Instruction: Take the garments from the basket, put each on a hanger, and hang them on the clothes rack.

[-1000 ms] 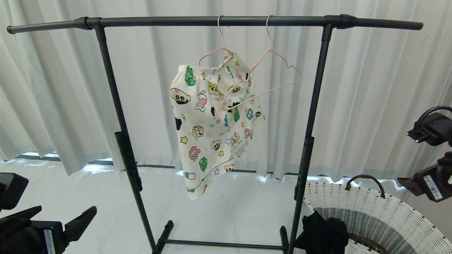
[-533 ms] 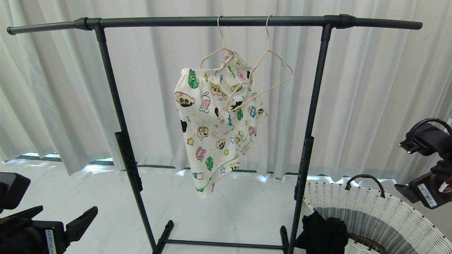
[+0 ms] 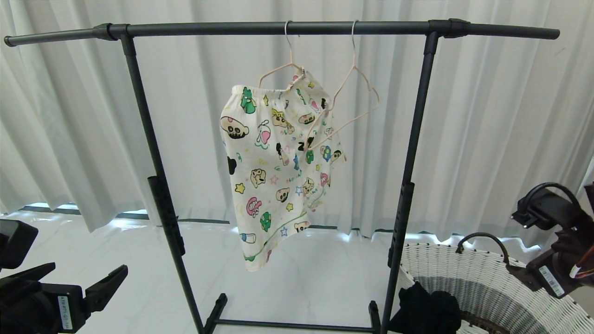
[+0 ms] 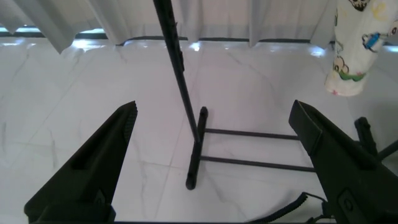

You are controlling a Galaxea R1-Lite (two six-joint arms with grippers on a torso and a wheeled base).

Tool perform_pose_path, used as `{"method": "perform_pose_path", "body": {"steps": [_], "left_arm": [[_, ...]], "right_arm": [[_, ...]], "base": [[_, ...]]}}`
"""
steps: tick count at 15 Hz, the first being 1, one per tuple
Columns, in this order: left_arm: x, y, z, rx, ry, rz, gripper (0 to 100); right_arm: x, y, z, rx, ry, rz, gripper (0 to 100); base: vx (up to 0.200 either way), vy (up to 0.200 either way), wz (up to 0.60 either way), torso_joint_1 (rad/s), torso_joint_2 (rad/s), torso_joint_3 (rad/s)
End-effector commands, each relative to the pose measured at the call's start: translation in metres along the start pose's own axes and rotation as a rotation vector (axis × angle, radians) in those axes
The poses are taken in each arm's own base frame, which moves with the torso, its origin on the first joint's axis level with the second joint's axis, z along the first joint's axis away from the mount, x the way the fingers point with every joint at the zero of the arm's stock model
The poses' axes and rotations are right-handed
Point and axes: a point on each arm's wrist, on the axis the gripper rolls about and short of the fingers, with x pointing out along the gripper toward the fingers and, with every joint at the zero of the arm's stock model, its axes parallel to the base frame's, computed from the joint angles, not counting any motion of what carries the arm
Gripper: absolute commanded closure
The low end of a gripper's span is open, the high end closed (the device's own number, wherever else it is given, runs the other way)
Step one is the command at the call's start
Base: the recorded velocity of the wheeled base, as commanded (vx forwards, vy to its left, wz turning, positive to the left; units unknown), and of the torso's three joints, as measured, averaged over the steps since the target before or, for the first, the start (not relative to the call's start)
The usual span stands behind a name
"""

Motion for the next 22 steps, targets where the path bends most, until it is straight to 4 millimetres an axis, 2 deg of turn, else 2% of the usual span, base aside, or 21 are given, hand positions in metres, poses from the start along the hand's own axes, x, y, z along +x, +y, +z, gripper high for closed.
{"method": "perform_pose_path", "body": {"steps": [1,5,10,12,15,18,22], "left_arm": [[0.001,0.000,0.000,0.004,0.006,0.000,0],[0.002,0.000,-0.001,0.080,0.013,-0.003,0],[0.006,-0.006,-0.001,0.115,0.027,-0.044,0],[0.006,-0.006,0.000,0.114,0.022,-0.043,0],[0.001,-0.005,0.000,0.114,0.001,-0.040,0],[-0.001,-0.005,-0.004,0.118,0.003,-0.039,0],[-0.002,-0.005,-0.004,0.118,-0.004,-0.038,0]], "right_arm": [[0.007,0.009,-0.014,-0.073,0.041,0.042,0],[0.030,0.031,-0.030,-0.212,0.076,0.118,0],[0.055,0.073,-0.063,-0.343,0.156,0.221,0],[0.064,0.082,-0.072,-0.363,0.174,0.237,0],[0.089,0.105,-0.084,-0.374,0.150,0.272,0],[0.098,0.111,-0.088,-0.383,0.176,0.278,0],[0.108,0.108,-0.087,-0.363,0.201,0.258,0]], "base": [[0.200,0.000,0.00,0.002,0.00,0.002],[0.050,0.000,0.00,0.003,0.00,-0.001],[0.000,0.000,0.00,0.000,0.00,0.000],[0.000,0.000,0.00,0.000,0.00,0.000],[0.000,0.000,0.00,0.000,0.00,0.000],[0.000,0.000,0.00,0.000,0.00,0.000],[0.000,0.000,0.00,0.000,0.00,0.000]]}}
